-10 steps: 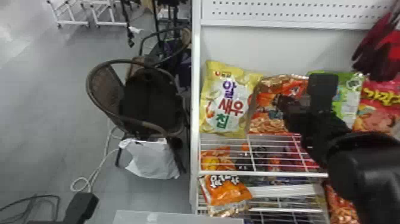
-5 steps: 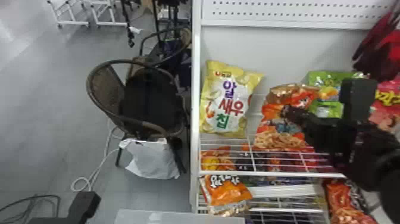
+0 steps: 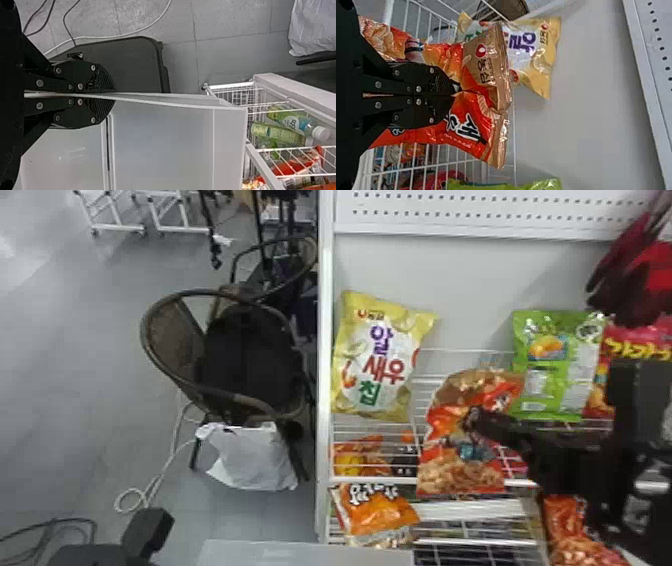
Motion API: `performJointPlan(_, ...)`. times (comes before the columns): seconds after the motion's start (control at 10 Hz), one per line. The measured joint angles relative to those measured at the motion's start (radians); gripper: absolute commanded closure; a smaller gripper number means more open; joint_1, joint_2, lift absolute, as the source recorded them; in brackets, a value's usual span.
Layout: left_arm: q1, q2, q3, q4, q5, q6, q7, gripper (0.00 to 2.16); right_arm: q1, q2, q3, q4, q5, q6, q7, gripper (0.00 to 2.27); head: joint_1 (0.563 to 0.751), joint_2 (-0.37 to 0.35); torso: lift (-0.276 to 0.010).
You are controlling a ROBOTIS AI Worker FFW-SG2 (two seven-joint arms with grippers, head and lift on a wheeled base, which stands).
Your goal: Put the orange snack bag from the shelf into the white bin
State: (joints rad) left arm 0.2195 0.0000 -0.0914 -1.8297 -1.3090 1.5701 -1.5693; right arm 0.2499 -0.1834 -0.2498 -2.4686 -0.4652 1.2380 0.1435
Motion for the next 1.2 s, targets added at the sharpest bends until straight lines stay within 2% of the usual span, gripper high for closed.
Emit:
performJointPlan(0.3,-0.029,0.0,-0.009,0.037,0.032,0.0,0.0,2.14,0.056,0.048,-0.065,-0.073,-0.111,0.163,0.089,2.25,0.695,0.033,0.001)
performJointPlan(0.5,-0.044,0.0,-0.01,0.054,0.036,0.0,0.0,2.14,0.075,0.073,-0.1,-0.113,-0.17,0.294,0.143,2.25,0.695,0.071,0.001)
performJointPlan(0.8,-0.06,0.0,-0.007,0.071,0.042,0.0,0.0,2.14,0.123,0.103,-0.125,-0.137,-0.214,0.328,0.22,2.25,0.695,0.126,0.001)
performJointPlan(1.0,-0.07,0.0,-0.009,0.083,0.06,0.0,0.0,2.14,0.156,0.118,-0.106,-0.137,-0.228,0.329,0.253,2.25,0.695,0.165,0.001)
performJointPlan(1.1,-0.074,0.0,-0.011,0.086,0.063,0.0,0.0,2.14,0.163,0.12,-0.087,-0.131,-0.228,0.329,0.259,2.13,0.695,0.185,0.001)
performJointPlan(1.2,-0.077,0.0,-0.013,0.088,0.064,0.0,0.0,2.14,0.165,0.119,-0.069,-0.122,-0.224,0.329,0.26,1.44,0.695,0.193,0.001)
